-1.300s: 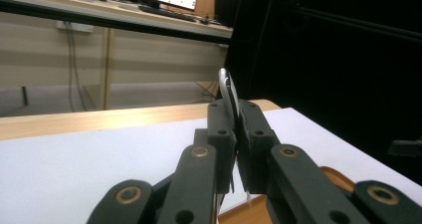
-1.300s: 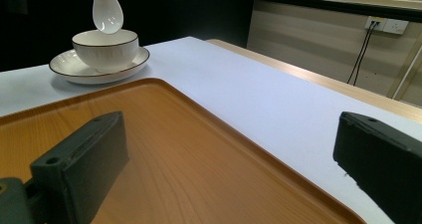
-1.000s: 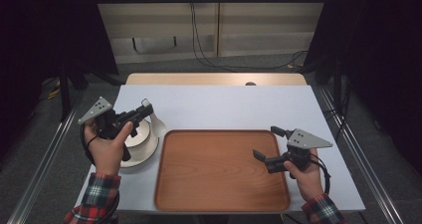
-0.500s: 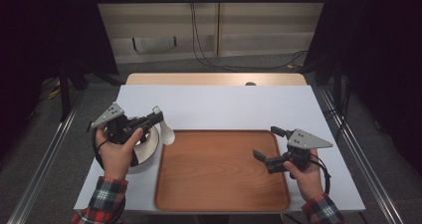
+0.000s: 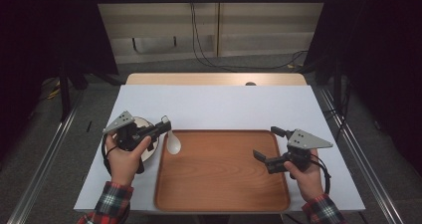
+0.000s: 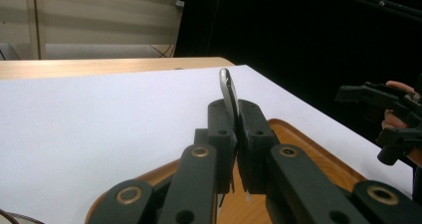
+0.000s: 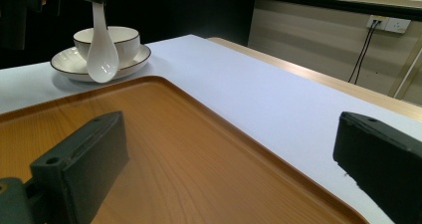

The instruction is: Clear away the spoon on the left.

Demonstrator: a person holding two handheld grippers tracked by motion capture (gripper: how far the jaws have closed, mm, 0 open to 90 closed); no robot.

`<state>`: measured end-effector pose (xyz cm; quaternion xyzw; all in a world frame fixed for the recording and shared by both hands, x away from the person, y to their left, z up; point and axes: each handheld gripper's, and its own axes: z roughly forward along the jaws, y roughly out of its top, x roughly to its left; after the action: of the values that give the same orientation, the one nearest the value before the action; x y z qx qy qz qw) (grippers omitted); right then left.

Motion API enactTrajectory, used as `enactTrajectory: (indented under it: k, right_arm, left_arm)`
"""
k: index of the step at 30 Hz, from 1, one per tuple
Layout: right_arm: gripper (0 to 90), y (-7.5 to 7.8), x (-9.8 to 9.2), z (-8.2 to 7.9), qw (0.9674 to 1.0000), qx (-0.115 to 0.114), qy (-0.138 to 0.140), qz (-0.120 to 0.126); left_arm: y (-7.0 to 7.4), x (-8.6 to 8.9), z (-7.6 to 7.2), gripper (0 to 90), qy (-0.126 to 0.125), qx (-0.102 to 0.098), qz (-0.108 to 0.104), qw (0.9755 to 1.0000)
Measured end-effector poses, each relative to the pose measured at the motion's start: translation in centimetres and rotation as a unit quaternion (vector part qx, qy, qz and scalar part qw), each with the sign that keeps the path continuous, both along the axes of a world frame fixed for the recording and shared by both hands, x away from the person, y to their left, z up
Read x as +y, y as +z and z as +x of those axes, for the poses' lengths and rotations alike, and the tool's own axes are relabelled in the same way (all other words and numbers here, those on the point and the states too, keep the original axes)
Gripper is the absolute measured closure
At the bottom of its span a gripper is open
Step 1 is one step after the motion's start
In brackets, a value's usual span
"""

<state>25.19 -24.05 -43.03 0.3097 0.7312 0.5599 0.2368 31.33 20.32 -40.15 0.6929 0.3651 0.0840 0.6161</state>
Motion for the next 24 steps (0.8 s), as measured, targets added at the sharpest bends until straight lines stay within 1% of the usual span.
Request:
enactTrajectory:
  k: [1,2,4,6,7,8,10,11,12,13,15,16,17,23,24]
  right_arm:
    - [0.2,0.0,0.0,0.0,1.0,0.001,0.0,0.0]
    - [0.2,0.0,0.0,0.0,1.0,0.001,0.0,0.001]
    - [0.2,0.0,0.0,0.0,1.0,0.0,0.001,0.001]
    - [0.2,0.0,0.0,0.0,1.0,0.0,0.0,0.0]
    - [0.2,0.0,0.0,0.0,1.0,0.001,0.0,0.0]
    - [0.2,0.0,0.0,0.0,1.0,0.001,0.001,0.0]
    - [0.2,0.0,0.0,0.0,1.0,0.0,-0.001,0.0]
    - [0.2,0.0,0.0,0.0,1.0,0.0,0.001,0.0]
    - [0.2,0.0,0.0,0.0,1.0,0.0,0.0,0.0]
    - [0.2,0.0,0.0,0.0,1.0,0.001,0.0,0.001]
    - [0.2,0.0,0.0,0.0,1.0,0.001,0.002,0.001]
    - [0.2,0.0,0.0,0.0,1.0,0.0,0.001,0.0]
    - [0.2,0.0,0.0,0.0,1.0,0.0,0.001,0.0]
    - [0.2,0.0,0.0,0.0,1.0,0.0,0.001,-0.001]
    - [0.2,0.0,0.0,0.0,1.0,0.0,0.002,-0.001]
  left_arm:
    - [-0.1,0.0,0.0,85.6,0.0,0.001,0.007,1.0]
    - [-0.2,-0.1,0.0,85.6,-0.007,0.001,0.0,1.0]
    - [-0.3,-0.3,-0.1,85.6,-0.004,0.003,0.008,1.0]
    - [-0.5,-0.4,-0.1,85.7,-0.008,0.005,0.009,0.9999]
    - [-0.6,-0.5,-0.1,85.7,-0.017,0.005,0.005,0.9998]
    - [-0.6,-0.6,-0.2,85.7,-0.01,0.007,0.013,0.9998]
    - [-0.8,-0.8,-0.2,85.6,-0.013,0.008,0.011,0.9998]
    - [-0.9,-0.8,-0.3,85.7,-0.014,0.008,0.016,0.9998]
    - [-0.9,-0.9,-0.3,85.6,-0.017,0.008,0.013,0.9997]
    - [-1.0,-1.0,-0.3,85.7,-0.018,0.009,0.017,0.9996]
    - [-1.2,-1.1,-0.3,85.6,-0.028,0.008,0.012,0.9995]
    - [-1.3,-1.1,-0.3,85.6,-0.031,0.01,0.013,0.9994]
    - [-1.4,-1.2,-0.3,85.6,-0.029,0.011,0.013,0.9994]
    - [-1.9,-1.5,-0.5,85.7,-0.039,0.017,0.016,0.999]
    - [-1.9,-1.6,-0.5,85.6,-0.034,0.017,0.019,0.9991]
